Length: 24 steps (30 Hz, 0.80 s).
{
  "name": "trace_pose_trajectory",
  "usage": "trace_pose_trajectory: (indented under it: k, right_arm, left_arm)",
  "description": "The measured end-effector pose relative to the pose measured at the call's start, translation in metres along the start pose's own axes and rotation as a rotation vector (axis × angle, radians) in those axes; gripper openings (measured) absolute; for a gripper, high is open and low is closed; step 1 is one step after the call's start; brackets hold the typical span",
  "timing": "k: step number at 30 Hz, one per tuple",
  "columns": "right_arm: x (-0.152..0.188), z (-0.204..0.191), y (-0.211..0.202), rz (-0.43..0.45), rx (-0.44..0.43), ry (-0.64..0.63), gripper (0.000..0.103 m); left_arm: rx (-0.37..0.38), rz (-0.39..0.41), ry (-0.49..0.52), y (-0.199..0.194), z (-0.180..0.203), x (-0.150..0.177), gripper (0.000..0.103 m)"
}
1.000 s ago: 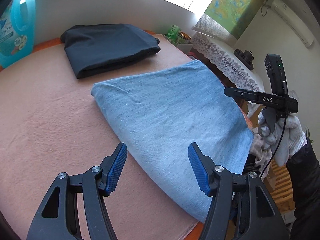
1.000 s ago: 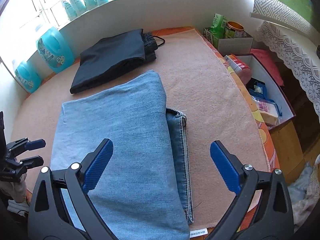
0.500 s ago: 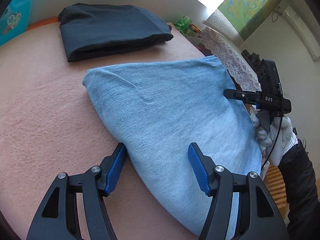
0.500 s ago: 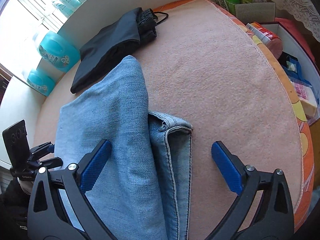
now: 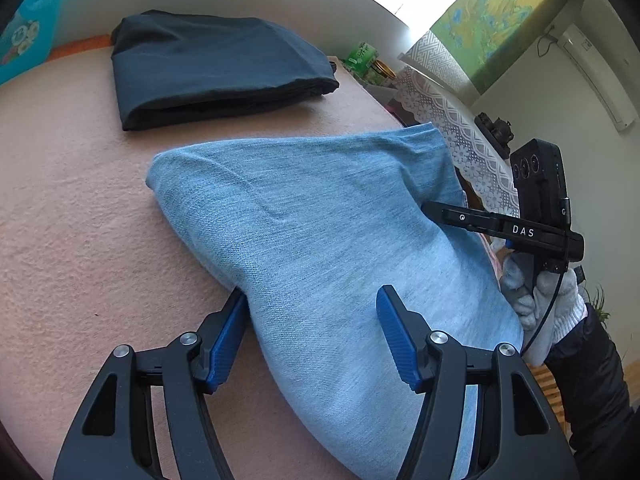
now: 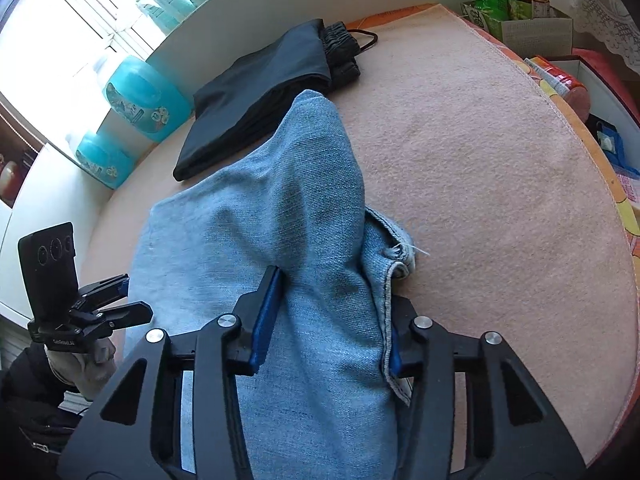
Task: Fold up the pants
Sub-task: 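Grasp the folded jeans edge with the right tool, then lift the jeans with the right tool and fold it over onto itself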
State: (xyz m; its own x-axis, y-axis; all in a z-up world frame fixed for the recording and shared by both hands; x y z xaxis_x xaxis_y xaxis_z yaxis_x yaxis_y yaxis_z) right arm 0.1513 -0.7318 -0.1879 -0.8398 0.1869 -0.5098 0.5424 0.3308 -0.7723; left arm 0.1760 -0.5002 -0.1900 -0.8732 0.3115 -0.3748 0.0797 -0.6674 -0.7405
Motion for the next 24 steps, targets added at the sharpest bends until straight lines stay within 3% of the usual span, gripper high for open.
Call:
trace_pose_trajectory:
  k: [3,5,9,15,24]
  right_arm:
    - [-0.0002,-0.0042,-0.0024,0.005,0.044,-0.006,0.037]
    - [-0.0002,-0.0059,-0.0045,0.003,0.066,-0.024,0.034]
    - [-0.0002,-0.001,-0.0037,0.009,0.037,0.002,0.034]
    - [-0.0013,-0.01,-0.0074,0.017,0.132,-0.045,0.03]
    - [0.0007,-0.0083,-0.0036,-0.007,0.116,-0.042,0.031]
  left_arm:
    - [-0.005,0.01,0.009,0.0029,0.003,-0.0026,0.04]
    - [-0.007,0.015,0.008,0.0037,0.0039,-0.0046,0.036]
    - [-0.03,0.02,0.045,0.0071,0.0057,-0.0052,0.035]
    - [-0.024,0.033,0.065,0.0054,0.0084,-0.007,0.027]
    - [-0.08,0.034,0.08,0.0102,0.009,-0.0041,0.03]
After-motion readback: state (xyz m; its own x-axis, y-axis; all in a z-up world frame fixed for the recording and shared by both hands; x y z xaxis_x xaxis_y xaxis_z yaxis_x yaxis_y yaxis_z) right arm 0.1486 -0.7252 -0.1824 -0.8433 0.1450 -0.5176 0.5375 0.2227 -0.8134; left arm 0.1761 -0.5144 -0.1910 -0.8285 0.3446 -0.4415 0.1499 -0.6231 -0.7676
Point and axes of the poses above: each gripper's, at about its wrist camera, not at the fingertips, and y roughly the way its jaws point, z to its right, x to its underside, the point moved 10 cm from there along y, roughly the way its jaws point, and after that the axes turned 11 degrees about -y, right-handed, at the moved point
